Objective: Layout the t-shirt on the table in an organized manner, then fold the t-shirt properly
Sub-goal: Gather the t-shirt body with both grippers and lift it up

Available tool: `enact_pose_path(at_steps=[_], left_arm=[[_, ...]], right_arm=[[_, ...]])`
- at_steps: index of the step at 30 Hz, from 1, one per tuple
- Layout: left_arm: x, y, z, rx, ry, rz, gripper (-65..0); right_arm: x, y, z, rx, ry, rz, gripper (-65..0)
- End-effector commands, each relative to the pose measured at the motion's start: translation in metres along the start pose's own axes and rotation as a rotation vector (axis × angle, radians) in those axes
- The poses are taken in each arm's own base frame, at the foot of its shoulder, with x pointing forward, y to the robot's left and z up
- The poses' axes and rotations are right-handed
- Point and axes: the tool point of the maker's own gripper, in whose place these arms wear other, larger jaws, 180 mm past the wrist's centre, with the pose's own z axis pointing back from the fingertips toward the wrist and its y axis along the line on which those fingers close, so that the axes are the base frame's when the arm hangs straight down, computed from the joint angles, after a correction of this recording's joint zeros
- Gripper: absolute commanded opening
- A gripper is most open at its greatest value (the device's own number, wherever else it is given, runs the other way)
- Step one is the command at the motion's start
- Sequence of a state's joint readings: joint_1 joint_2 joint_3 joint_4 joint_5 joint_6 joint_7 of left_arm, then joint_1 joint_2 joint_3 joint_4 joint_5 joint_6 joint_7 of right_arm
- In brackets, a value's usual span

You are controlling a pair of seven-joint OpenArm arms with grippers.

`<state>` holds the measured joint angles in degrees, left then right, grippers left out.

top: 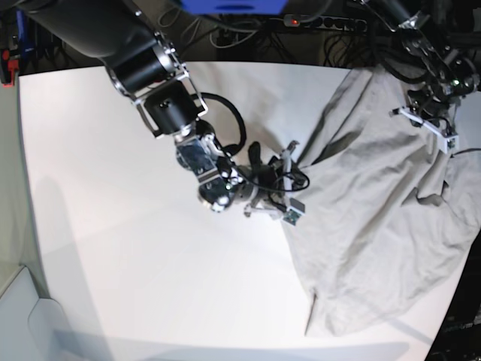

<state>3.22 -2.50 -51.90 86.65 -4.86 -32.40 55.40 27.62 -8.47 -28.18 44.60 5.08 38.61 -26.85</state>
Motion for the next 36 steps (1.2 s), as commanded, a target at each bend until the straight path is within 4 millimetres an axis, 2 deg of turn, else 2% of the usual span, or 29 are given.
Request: enact_pose_path(at_steps=[1,4,7,9,13,16,18,20,23,26,28,30,33,36], left_arm=[[0.030,0.005,0.000,0.001,-0.075,-0.003,-64.8],[0.052,0.008,-0.013,-0.020,-0.085,0.022,-64.8],[0.080,0.011,-0.023,-0.042,-0.124,0.047,-64.8],[0.104,0.012,-0.025,-0.052,-0.168,0.059,-64.8],[0.145,0.009,-0.019,-0.065,-0.244,0.065,-64.8],[0.164,0.006,-0.011,-0.068,-0.269,0.064,-64.8],[0.171,0.004,-0.001,-0.059,-0.285,0.050,-64.8],[0.176,0.004,0.016,-0.031,-0.300,0.020,-64.8],[0.158,-0.001,0.036,0.015,-0.290,-0.023,-64.8],[0.119,0.003,0.055,0.073,-0.263,-0.031,-64.8],[0.089,0.001,0.057,0.086,-0.217,-0.030,-64.8],[0.060,-0.001,0.053,0.081,-0.156,-0.028,-64.8],[0.027,-0.005,0.048,0.067,-0.099,-0.016,-64.8],[0.008,-0.005,0.041,0.059,-0.094,0.004,-64.8]], right_arm=[[0.009,-0.002,0.002,-0.006,0.011,0.031,-64.3],[-0.013,0.003,0.005,-0.007,0.053,0.023,-64.3],[-0.028,0.018,0.014,-0.013,0.059,0.036,-64.3],[-0.031,0.035,0.022,-0.010,0.050,0.069,-64.3],[-0.042,0.080,0.034,0.029,0.075,0.188,-64.3],[-0.050,0.113,0.043,0.065,0.096,0.269,-64.3],[-0.047,0.119,0.054,0.059,0.087,0.316,-64.3],[-0.036,0.115,0.066,0.030,0.064,0.355,-64.3],[-0.013,0.090,0.084,-0.050,0.034,0.406,-64.3],[0.013,0.059,0.096,-0.124,0.005,0.432,-64.3],[0.025,0.040,0.096,-0.152,0.007,0.446,-64.3],[0.046,0.028,0.089,-0.163,0.001,0.452,-64.3],[0.067,0.014,0.073,-0.151,-0.013,0.437,-64.3],[0.082,0.008,0.047,-0.103,-0.039,0.389,-64.3]])
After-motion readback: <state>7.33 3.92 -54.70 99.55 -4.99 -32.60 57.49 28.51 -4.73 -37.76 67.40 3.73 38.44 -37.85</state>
